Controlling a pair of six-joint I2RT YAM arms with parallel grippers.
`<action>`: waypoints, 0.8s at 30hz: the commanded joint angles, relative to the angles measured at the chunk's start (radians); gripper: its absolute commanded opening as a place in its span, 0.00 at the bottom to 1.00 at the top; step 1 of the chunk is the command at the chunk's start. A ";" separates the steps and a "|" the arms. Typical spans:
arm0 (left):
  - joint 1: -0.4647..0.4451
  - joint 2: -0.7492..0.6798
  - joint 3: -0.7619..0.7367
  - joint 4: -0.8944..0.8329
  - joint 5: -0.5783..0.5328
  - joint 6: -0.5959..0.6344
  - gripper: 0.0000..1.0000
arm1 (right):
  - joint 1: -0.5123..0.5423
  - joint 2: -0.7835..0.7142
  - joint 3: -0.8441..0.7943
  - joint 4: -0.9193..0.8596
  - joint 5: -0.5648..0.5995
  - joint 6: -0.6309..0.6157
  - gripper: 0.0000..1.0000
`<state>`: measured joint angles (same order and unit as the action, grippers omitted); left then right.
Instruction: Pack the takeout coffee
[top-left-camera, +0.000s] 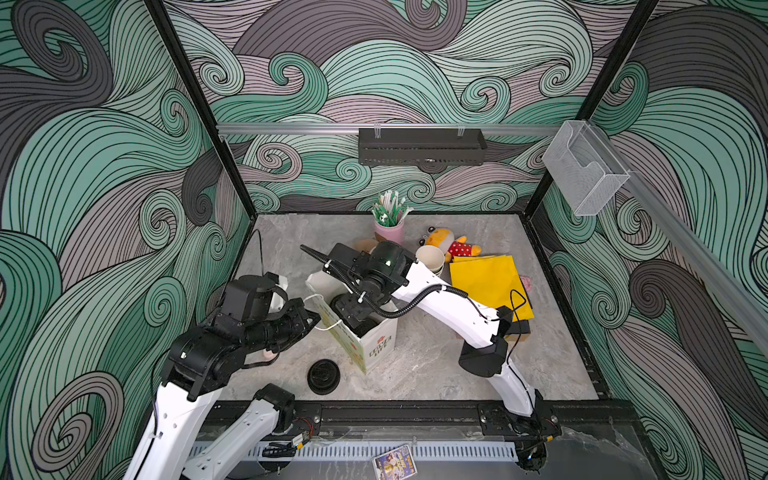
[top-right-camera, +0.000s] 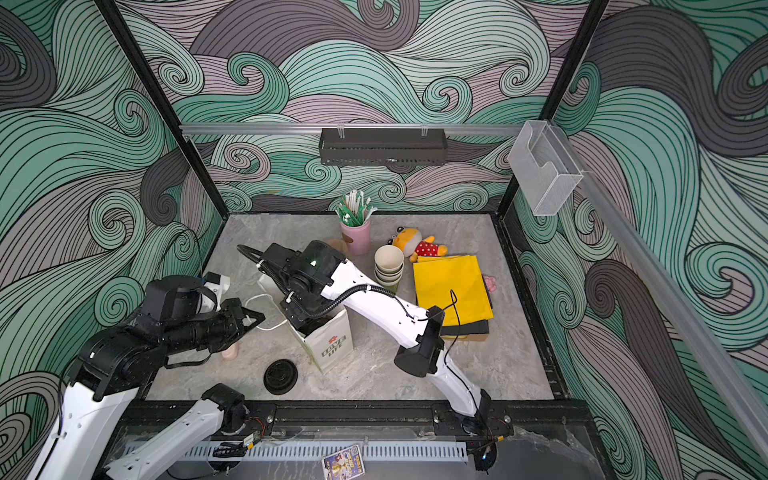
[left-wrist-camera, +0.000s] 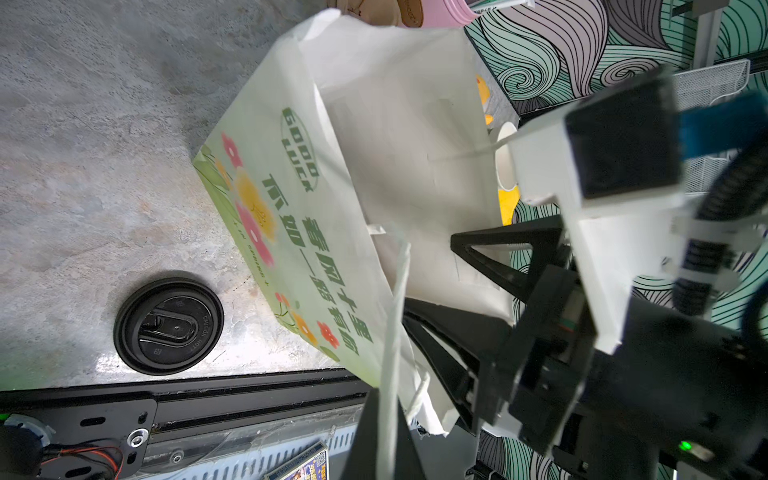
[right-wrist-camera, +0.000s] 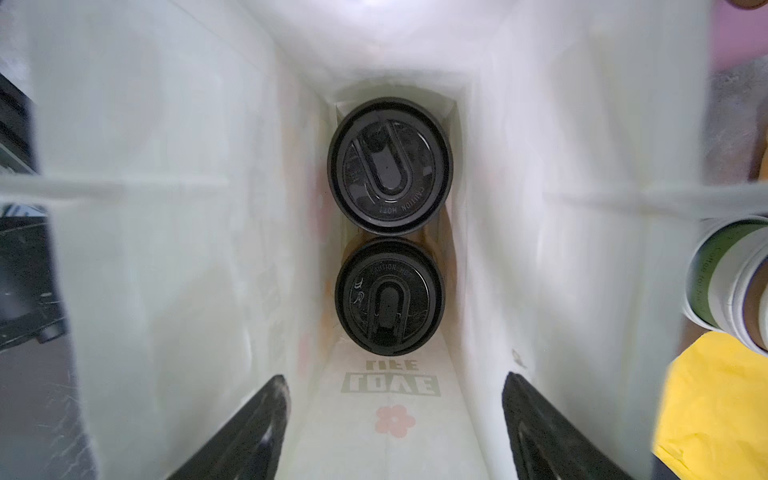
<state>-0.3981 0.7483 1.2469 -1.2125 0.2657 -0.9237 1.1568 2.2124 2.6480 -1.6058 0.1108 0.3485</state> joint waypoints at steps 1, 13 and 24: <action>-0.004 -0.014 -0.006 -0.019 -0.025 0.021 0.00 | 0.020 -0.037 0.058 -0.022 0.051 -0.009 0.77; -0.004 -0.025 0.022 -0.027 -0.053 0.039 0.50 | 0.152 -0.289 -0.078 0.218 0.126 -0.146 0.73; -0.005 0.086 0.379 -0.231 -0.350 0.145 0.80 | 0.083 -0.842 -0.750 0.680 0.383 0.031 0.66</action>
<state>-0.3981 0.7845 1.5639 -1.3548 0.0292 -0.8406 1.2903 1.4479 2.0178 -1.0935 0.3656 0.2913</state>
